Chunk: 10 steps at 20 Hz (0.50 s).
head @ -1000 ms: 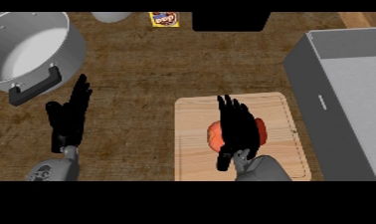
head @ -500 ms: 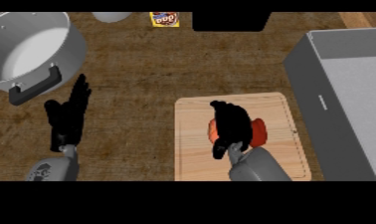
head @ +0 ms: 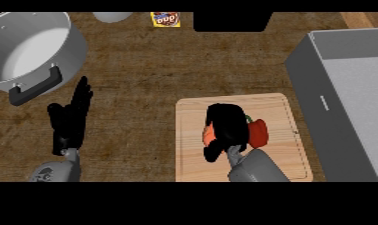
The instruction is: Pick the squash from the cutting board and place it in the cardboard box
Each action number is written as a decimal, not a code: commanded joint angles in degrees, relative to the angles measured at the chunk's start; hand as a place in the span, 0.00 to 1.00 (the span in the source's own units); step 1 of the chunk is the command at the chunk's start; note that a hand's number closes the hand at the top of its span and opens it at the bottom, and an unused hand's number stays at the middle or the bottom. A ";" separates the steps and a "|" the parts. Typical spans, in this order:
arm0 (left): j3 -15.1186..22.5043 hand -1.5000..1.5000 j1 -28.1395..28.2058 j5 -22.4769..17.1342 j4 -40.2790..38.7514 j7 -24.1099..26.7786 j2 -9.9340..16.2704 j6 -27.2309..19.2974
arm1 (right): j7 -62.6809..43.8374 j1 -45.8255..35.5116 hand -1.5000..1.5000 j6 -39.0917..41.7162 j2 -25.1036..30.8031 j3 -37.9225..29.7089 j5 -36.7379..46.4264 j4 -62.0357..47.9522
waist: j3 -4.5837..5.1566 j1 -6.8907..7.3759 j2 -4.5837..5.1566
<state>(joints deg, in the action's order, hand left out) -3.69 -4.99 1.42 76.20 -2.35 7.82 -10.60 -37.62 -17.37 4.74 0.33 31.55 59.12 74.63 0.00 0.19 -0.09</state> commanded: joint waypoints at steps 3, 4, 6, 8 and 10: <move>-1.07 0.50 2.76 -0.23 2.33 0.81 0.46 0.04 | 6.31 7.80 1.00 3.78 8.28 3.24 -0.53 12.85 | 0.00 -0.70 -0.24; -1.57 0.50 0.79 -1.04 0.25 -0.21 0.20 0.24 | 12.90 13.24 1.00 1.25 13.44 6.67 -0.64 13.64 | 0.00 -2.27 -0.54; -2.12 0.50 1.47 -0.86 -0.66 0.22 0.02 -0.60 | 20.39 17.54 1.00 1.47 19.36 10.44 -1.65 16.65 | -0.01 -3.67 -0.86; -2.74 0.50 2.32 -0.66 -0.52 0.89 0.84 -0.71 | 25.92 21.00 1.00 0.50 24.78 14.06 -0.95 18.71 | -0.03 -4.61 -1.36; -3.39 0.50 2.72 -1.36 -0.15 0.51 1.23 -0.36 | 30.69 25.05 1.00 -2.29 31.47 14.90 -0.86 24.21 | -0.01 -5.21 -1.53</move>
<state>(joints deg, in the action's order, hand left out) -6.26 -3.16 0.55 76.02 -1.85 8.77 -10.85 -16.39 -0.16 4.12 20.69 42.30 58.24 92.36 0.01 -3.33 -1.41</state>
